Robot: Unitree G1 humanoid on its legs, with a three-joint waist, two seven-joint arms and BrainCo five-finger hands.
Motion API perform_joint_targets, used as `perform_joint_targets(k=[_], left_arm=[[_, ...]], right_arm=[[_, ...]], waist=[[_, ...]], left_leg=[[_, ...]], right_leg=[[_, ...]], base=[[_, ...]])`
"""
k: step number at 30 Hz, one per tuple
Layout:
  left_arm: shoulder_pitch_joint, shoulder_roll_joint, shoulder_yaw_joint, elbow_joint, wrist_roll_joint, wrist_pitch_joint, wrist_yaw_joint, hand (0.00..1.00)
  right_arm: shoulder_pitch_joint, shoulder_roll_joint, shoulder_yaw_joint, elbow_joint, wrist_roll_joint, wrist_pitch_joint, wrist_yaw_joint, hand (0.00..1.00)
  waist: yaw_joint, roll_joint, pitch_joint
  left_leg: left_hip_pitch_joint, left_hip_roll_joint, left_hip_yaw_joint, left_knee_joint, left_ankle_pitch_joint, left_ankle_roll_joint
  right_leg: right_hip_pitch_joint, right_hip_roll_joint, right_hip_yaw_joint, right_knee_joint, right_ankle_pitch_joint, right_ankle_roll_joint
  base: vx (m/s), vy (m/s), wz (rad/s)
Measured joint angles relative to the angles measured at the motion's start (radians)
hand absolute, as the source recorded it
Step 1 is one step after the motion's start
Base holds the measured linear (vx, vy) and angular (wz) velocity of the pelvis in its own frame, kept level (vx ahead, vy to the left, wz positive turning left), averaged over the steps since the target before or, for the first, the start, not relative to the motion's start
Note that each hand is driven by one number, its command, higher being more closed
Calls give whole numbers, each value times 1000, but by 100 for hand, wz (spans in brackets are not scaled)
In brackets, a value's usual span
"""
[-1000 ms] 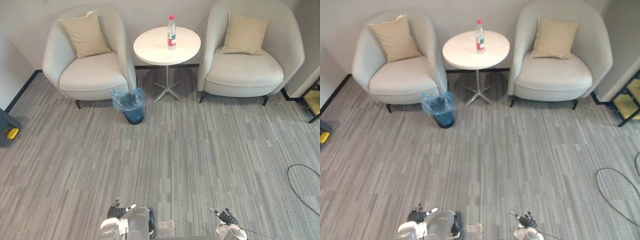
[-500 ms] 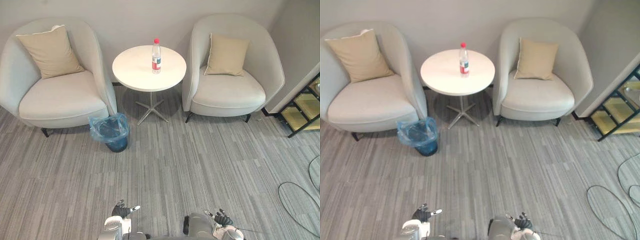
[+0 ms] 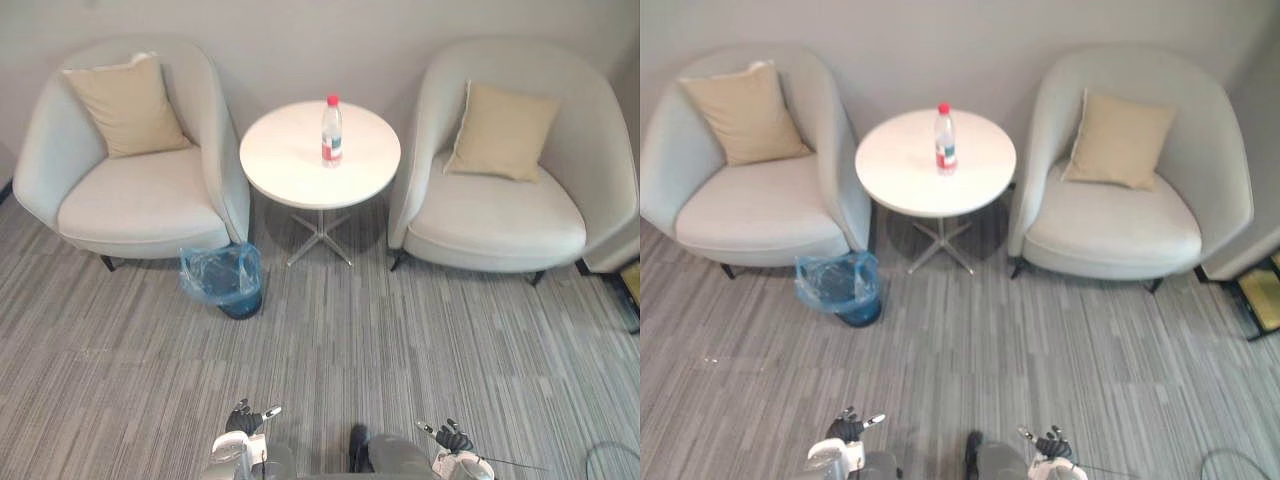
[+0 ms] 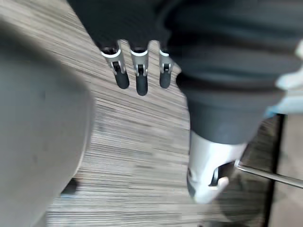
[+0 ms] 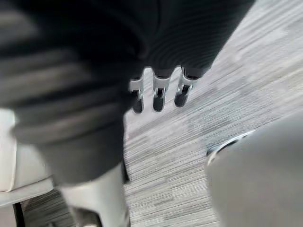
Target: Gather rubbish on tea table into small bin, then transfer packed bag to large trash can.
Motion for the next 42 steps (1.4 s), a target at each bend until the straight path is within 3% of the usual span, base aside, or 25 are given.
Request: perform_joint_targets(k=[3,4,5,8,9,10,13,14,16,17,19,20,21,22,24,27,30,31,34,35,36,37,38,39,42], left_arm=[[0,1,-19,-4,0,-6,0,0],[5,2,-20,0,0,-7,1,0],[4,5,-23,7,0,-7,1,0],[-16,44,-50,56,2,-5,1,0],[-18,71,-92,104,3,3,-1,0],[-13,77,-103,111,4,3,-2,0],[-12,77,-113,111,4,4,-2,0],[-17,72,-113,123,4,7,-2,0],[-15,66,-114,135,4,10,-2,0],[-15,66,-114,136,4,10,-2,0],[-16,67,-111,136,4,9,-7,0],[-16,73,-108,135,4,7,-9,0],[-16,71,-103,138,4,7,-9,0],[-18,45,-77,143,4,7,-14,0],[-19,29,-73,143,4,6,-16,0],[-26,23,-73,133,4,4,-19,0],[-29,-2,-64,92,4,3,-20,0],[-30,-2,-55,82,4,0,-20,0],[-31,-15,-57,63,2,0,-21,0],[-31,-15,-58,62,2,0,-20,0],[-24,-17,-64,64,3,0,-20,0],[-25,-15,-70,63,2,0,-21,0],[-22,5,-79,67,3,1,-19,0],[-24,16,-77,74,2,1,-18,0],[-23,21,-78,80,3,2,-18,0]], right_arm=[[-11,-4,0,9,9,1,-3,0],[-19,-7,0,12,8,0,-4,0],[-18,-10,1,18,8,0,-5,0],[-28,1,21,31,6,1,-4,0],[-34,2,23,50,-17,2,12,0],[-24,7,18,45,-38,2,12,0],[-23,7,19,45,-53,2,13,0],[-30,-1,10,47,-53,-1,16,0],[-31,-9,1,43,-52,0,19,0],[-32,-10,0,43,-52,0,18,0],[-17,-10,-5,43,-50,-1,18,0],[-15,-4,-6,44,-49,-1,18,0],[-13,-6,-11,47,-50,-1,18,0],[-19,-7,-28,50,-51,0,17,0],[-21,-10,-41,48,-51,0,17,0],[-10,-7,-40,46,-49,-1,16,0],[8,-5,-39,41,-41,-1,11,0],[11,-2,-37,41,-31,-1,10,0],[8,-4,-39,38,-9,-1,9,0],[8,-5,-39,38,-8,-1,9,0],[9,-13,-38,33,-8,-1,9,0],[8,-13,-38,37,-9,-2,7,0],[8,-2,-31,41,-9,-1,6,0],[15,9,-26,41,-10,-1,6,0],[19,17,-15,36,-11,-1,4,0]], waist=[[15,1,-3],[18,9,-6],[23,9,-5],[18,-33,-27],[40,-36,-28],[35,-39,-30],[30,-40,-33],[25,-22,-20],[-2,-8,-14],[-6,-7,-14],[-10,-16,-19],[-16,-40,-24],[-20,-33,-20],[-11,6,-27],[-12,23,-26],[-14,22,-23],[-6,14,-19],[3,2,-15],[5,6,-17],[5,7,-17],[5,25,-26],[8,26,-26],[9,-10,-42],[8,-26,-48],[13,-41,-56]], left_leg=[[-19,-93,12,-421,22,-6],[-1,-119,4,-615,128,-10],[14,-126,0,-643,197,-8],[33,-178,33,-628,153,60],[174,-198,101,-666,72,93],[230,-211,101,-686,69,98],[294,-215,93,-716,59,111],[365,-219,56,-773,17,121],[411,-199,42,-786,0,109],[418,-196,38,-788,-4,102],[437,-182,12,-778,-25,63],[439,-181,-20,-763,-45,31],[443,-172,-38,-759,-51,24],[432,-131,-71,-743,-50,11],[438,-104,-98,-733,-38,-7],[399,-88,-123,-620,-25,-26],[256,-81,-111,-302,19,-56],[208,-64,-76,-221,3,-33],[129,-51,-9,-307,-49,-2],[127,-62,-15,-389,-43,-4],[135,-70,-43,-547,22,-26],[140,-76,-46,-549,30,-26],[164,-111,-34,-594,38,-17],[175,-127,-9,-620,41,-8],[205,-155,16,-650,52,10]], right_leg=[[54,-39,14,-45,-10,42],[72,-42,29,-53,-25,63],[84,-45,43,-59,-30,72],[112,-90,100,-81,-35,87],[-37,-113,210,373,-19,234],[-96,-119,217,560,3,288],[-150,-120,176,664,-3,270],[-195,-137,96,701,-63,201],[-214,-136,19,616,-108,142],[-221,-133,11,586,-111,137],[-247,-106,36,355,-71,121],[-242,-86,80,200,72,110],[-231,-77,76,198,78,94],[-209,-47,48,182,82,71],[-181,-30,15,165,66,49],[-119,-25,-27,123,52,44],[-43,-39,-55,61,41,42],[-18,-53,-57,38,40,40],[1,-83,-57,22,31,59],[3,-91,-51,31,23,73],[-5,-83,-37,52,9,98],[-12,-83,-23,60,3,108],[-16,-104,21,47,4,127],[-16,-122,34,34,9,140],[0,-143,58,14,19,154]], base=[[345,115,-15],[351,175,-27],[421,189,-37],[552,235,-28],[896,422,-54],[721,346,-55],[250,23,6],[219,-42,-2],[194,-86,22],[244,-159,42],[307,-188,45],[318,-179,49],[390,-208,53],[294,-163,26],[337,-200,32],[274,-164,47],[137,-52,28],[101,13,13],[59,89,6],[28,177,-9],[29,176,-13],[39,207,-17],[70,184,-18],[87,174,-19],[126,173,-28]])
